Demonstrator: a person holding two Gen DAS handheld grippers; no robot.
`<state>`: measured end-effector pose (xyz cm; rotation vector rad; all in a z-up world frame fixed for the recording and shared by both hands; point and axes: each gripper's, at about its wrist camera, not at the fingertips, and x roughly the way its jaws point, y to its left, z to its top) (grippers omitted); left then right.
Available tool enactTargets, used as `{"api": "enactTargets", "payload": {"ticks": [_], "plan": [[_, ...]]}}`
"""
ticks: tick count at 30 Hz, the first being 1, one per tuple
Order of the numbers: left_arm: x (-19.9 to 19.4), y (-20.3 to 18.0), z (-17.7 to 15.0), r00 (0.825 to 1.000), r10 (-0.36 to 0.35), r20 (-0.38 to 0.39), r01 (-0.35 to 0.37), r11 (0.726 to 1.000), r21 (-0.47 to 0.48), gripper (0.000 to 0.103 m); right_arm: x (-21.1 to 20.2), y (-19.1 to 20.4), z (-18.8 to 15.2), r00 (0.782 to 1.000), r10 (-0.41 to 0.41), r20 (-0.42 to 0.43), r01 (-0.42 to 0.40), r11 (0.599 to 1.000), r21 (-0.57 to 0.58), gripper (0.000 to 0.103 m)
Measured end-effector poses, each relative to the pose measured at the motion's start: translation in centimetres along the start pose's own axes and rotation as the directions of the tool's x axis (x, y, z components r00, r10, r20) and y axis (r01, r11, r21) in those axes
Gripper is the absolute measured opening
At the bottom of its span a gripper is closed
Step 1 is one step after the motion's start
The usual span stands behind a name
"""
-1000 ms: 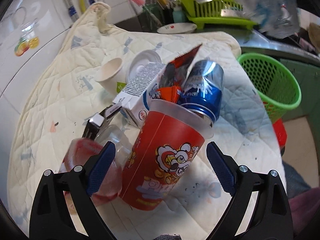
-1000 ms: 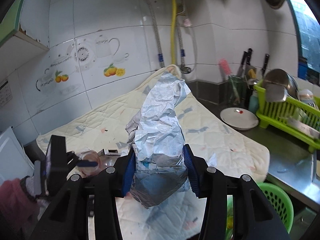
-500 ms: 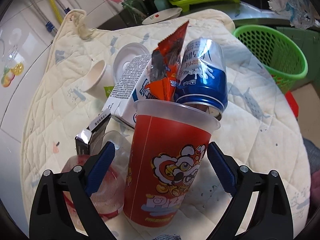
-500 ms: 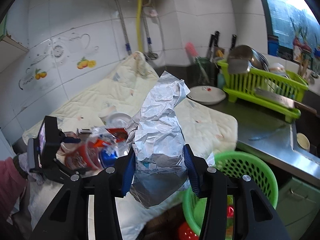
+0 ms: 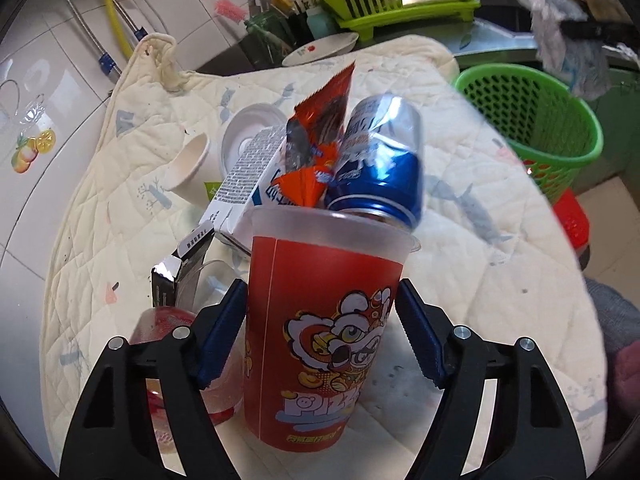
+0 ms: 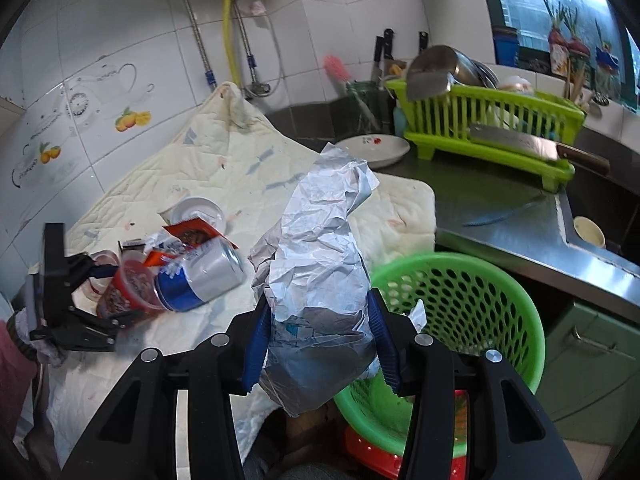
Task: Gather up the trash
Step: 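Grasp the red printed cup with the left tool while the right carries the foil to the basket, then open the right tool over the green basket to drop the foil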
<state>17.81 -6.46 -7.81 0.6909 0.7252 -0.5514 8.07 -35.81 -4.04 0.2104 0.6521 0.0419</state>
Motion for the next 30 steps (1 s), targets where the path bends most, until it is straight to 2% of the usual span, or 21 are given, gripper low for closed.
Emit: {"api": "enactTargets", "payload": {"ticks": [5,11,16,21,28,30], "plan": [[-2.0,-0.5,-0.2,0.999,-0.022,0.042,0.023,0.999,-0.039,0.073,0.5,-2.3,-1.1,0.999,-0.046,-0.025,0.046,0.998,0.036,0.045],[-3.2,-1.0,-0.6,0.998,-0.036,0.047,0.04,0.996,-0.084,0.073,1.6,-5.2,-2.1,0.993,-0.102,-0.064,0.106,0.992,0.066,0.046],[-4.2,-0.2,-1.1,0.997,-0.05,0.054,0.058,0.985,-0.161,0.073,4.1,-6.9,-3.2,0.984,-0.132,-0.122,0.142,0.987,0.079,0.048],[-5.4,0.1,-1.1,0.996,-0.052,0.069,0.065,0.978,-0.199,0.073,6.9,-7.8,-4.0,0.977,-0.136,-0.163,0.154,0.983,0.103,0.048],[-7.6,-0.3,-0.1,0.989,-0.083,0.123,0.109,0.969,-0.223,0.073,9.0,-9.2,-5.0,0.97,-0.149,-0.193,0.175,0.976,0.129,0.056],[-7.8,-0.7,0.7,0.984,-0.11,0.138,0.139,0.965,-0.224,0.073,8.9,-9.4,-5.1,0.971,-0.156,-0.183,0.181,0.975,0.13,0.062]]}}
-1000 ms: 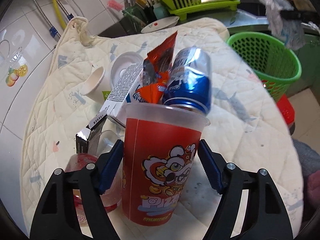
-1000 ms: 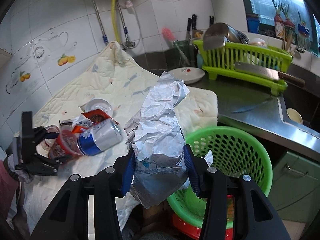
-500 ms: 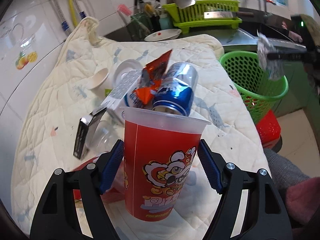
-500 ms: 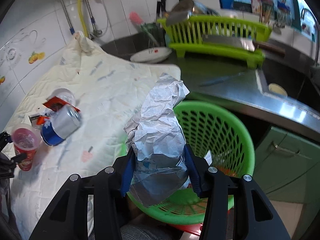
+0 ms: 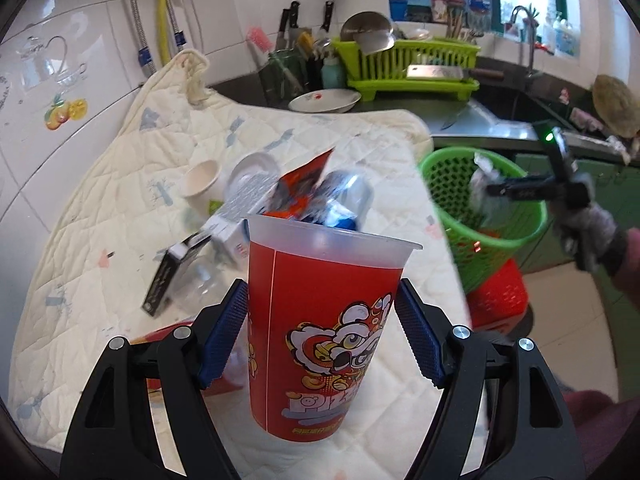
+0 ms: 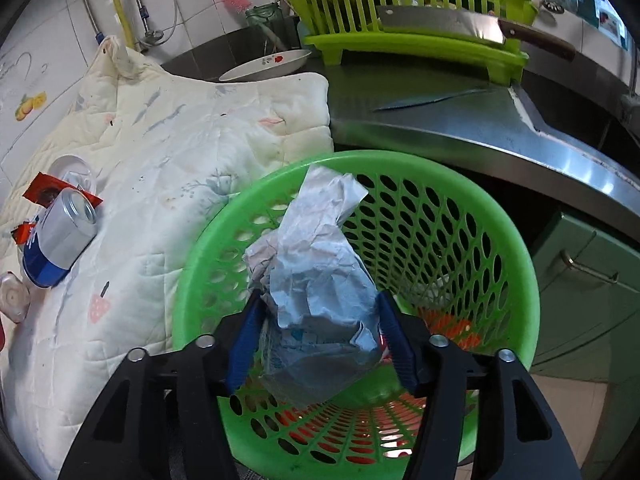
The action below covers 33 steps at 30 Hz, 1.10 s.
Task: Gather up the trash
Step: 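Open the right tool over the green basket to drop the foil, then carry the red cup over the green basket and open the left tool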
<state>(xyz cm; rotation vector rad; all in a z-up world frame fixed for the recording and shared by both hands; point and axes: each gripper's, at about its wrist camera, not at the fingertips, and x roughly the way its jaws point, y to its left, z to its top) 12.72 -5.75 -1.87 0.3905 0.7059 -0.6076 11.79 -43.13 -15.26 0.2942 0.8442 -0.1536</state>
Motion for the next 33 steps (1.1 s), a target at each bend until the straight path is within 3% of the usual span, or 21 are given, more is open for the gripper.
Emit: {"api": "enactTargets", "payload": {"ticks": [2,9,17,24,33], "plan": [[0.2,-0.9,0.7,1.0,-0.019,0.011,0.019,1.0,0.008,0.073,-0.1,-0.4,0.0,1.0,0.009,0.008,-0.01,1.0,0.004,0.069],[2.3,-5.0,4.2,0.991,-0.13,0.043,0.129,0.992,0.012,0.073,-2.6,-1.6,0.0,0.998,0.02,0.062,-0.021,1.0,0.013,0.071],[6.7,-11.5,7.9,0.971,-0.238,0.003,0.238,0.97,0.049,0.073,-8.2,-3.8,-1.4,0.988,-0.004,0.152,0.001,1.0,0.018,0.079],[11.4,-17.2,11.5,0.953,-0.302,-0.021,0.302,0.952,0.037,0.073,-11.1,-6.1,-3.7,0.98,-0.051,0.194,0.047,0.999,0.023,0.08],[18.4,-23.2,12.3,0.962,-0.244,-0.119,0.258,0.958,0.122,0.074,-12.5,-9.4,-6.2,0.976,-0.056,0.211,0.037,0.995,0.095,0.08]]}}
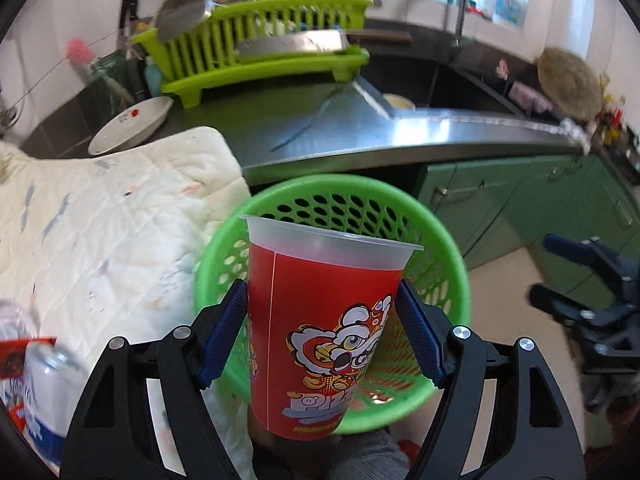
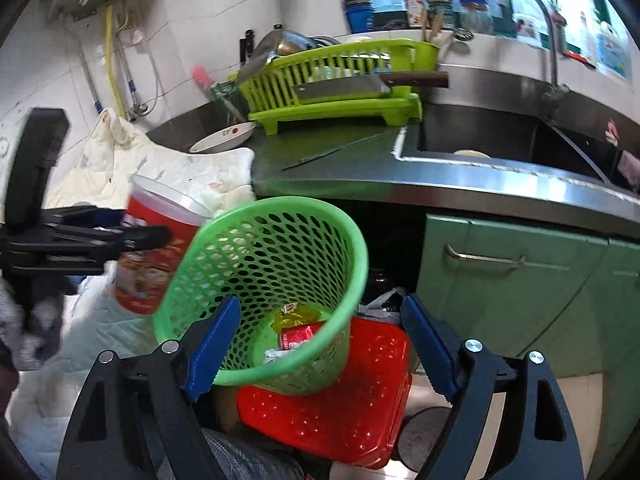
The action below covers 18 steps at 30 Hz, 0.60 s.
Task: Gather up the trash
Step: 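Carry the red cup over the green basket and open the left tool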
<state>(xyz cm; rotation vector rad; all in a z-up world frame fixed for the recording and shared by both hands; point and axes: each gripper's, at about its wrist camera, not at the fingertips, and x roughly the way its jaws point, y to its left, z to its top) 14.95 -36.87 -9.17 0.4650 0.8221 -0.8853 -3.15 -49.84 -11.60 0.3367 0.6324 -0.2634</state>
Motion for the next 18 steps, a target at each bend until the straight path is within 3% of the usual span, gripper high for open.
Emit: {"api": "enactTargets", "payload": {"ticks": [4,9,18], "plan": [[2.3,-1.0,-0.1,0.999,0.005,-0.052,-0.003,0.999,0.036,0.075,-0.2,-0.8,-0.8,1.0,-0.006,-0.002,0.006,1.0,0.023,0.08],[3.5,-1.4,-0.8,0.995,-0.038,-0.094,0.041,0.999,0.024,0.077,-0.7,-1.4,-1.2,1.0,-0.007,0.003,0.007,0.999,0.041,0.08],[1.3,-0.9,-2.3,0.995,-0.061,-0.078,0.061,0.998,0.001,0.078,-1.8,-0.7,-0.8,0.999,-0.004,0.037,0.002,0.999,0.049,0.08]]}}
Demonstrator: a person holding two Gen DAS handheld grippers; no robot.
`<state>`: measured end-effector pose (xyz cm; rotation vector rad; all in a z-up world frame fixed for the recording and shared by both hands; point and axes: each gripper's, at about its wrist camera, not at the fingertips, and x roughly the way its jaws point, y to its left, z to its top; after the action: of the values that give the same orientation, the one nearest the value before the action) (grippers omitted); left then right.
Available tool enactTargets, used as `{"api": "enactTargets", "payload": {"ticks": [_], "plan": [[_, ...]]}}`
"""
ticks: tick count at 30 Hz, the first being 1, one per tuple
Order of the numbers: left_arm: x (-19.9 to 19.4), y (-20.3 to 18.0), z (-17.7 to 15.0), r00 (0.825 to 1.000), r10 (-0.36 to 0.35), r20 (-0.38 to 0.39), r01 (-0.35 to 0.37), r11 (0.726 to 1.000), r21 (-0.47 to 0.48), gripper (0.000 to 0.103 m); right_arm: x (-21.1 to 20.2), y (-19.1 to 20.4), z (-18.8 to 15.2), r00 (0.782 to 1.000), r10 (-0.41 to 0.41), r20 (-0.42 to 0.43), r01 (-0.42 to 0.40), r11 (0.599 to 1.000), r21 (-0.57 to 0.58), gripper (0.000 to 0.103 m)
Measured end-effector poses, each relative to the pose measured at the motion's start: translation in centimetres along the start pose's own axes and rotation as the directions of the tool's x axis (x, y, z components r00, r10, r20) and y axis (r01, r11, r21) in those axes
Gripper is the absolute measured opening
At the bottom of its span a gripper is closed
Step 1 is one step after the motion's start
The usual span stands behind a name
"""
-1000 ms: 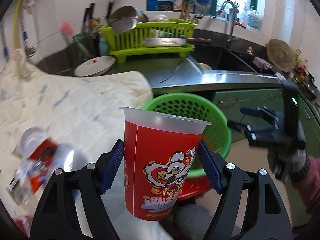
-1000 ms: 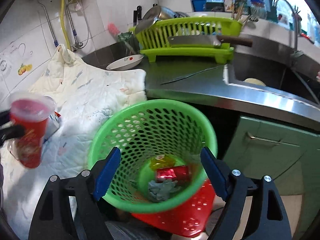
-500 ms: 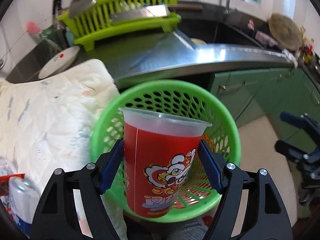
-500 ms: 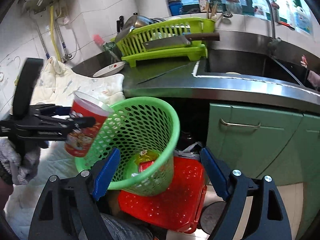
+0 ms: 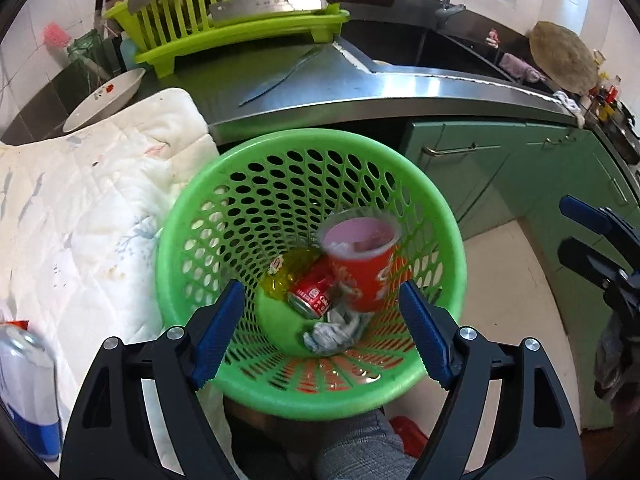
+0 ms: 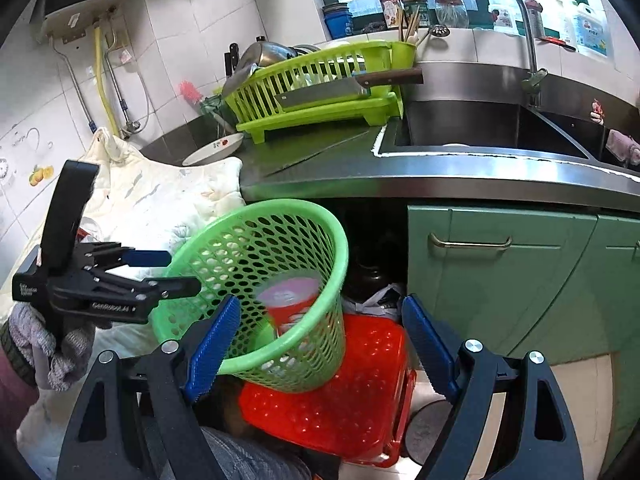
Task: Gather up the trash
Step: 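Carry the red cup over the green basket and open the left tool, then lower the left tool over the drink bottle while the right reaches the orange snack bag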
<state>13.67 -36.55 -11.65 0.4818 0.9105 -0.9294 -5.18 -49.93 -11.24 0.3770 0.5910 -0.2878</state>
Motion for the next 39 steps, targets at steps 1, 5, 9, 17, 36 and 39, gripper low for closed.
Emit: {"api": "enactTargets", "payload": {"ticks": [1,5,9,17,36,39], "plan": [[-0.7,0.2,-0.3,1.0,-0.001,0.01,0.001,1.0,-0.011,0.078,-0.1,0.3,0.0,1.0,0.001,0.003,-0.001,1.0,-0.004,0.08],[-3.1,0.8,-1.3,0.999,0.003,0.047,-0.001,0.999,-0.042,0.079,-0.6,1.2,0.2,1.0,0.012,0.011,-0.012,1.0,-0.016,0.08],[-5.9,2.0,-3.1,0.996,0.033,0.082,-0.025,0.994,-0.104,0.08,-0.9,2.8,0.4,0.999,0.032,0.007,-0.032,0.999,-0.045,0.081],[-10.8,4.7,-6.9,0.981,0.162,0.107,-0.137,0.969,-0.206,0.08,-0.5,7.7,0.8,0.995,0.103,-0.016,-0.104,0.988,-0.117,0.081],[-22.6,20.4,-19.1,0.866,0.495,-0.071,-0.378,0.554,-0.742,0.085,2.1,21.0,0.6,0.949,0.294,-0.114,-0.315,0.903,-0.292,0.081],[-24.0,22.9,-21.0,0.842,0.527,-0.112,-0.389,0.45,-0.804,0.087,2.4,22.3,0.6,0.94,0.317,-0.126,-0.341,0.889,-0.305,0.082]]}}
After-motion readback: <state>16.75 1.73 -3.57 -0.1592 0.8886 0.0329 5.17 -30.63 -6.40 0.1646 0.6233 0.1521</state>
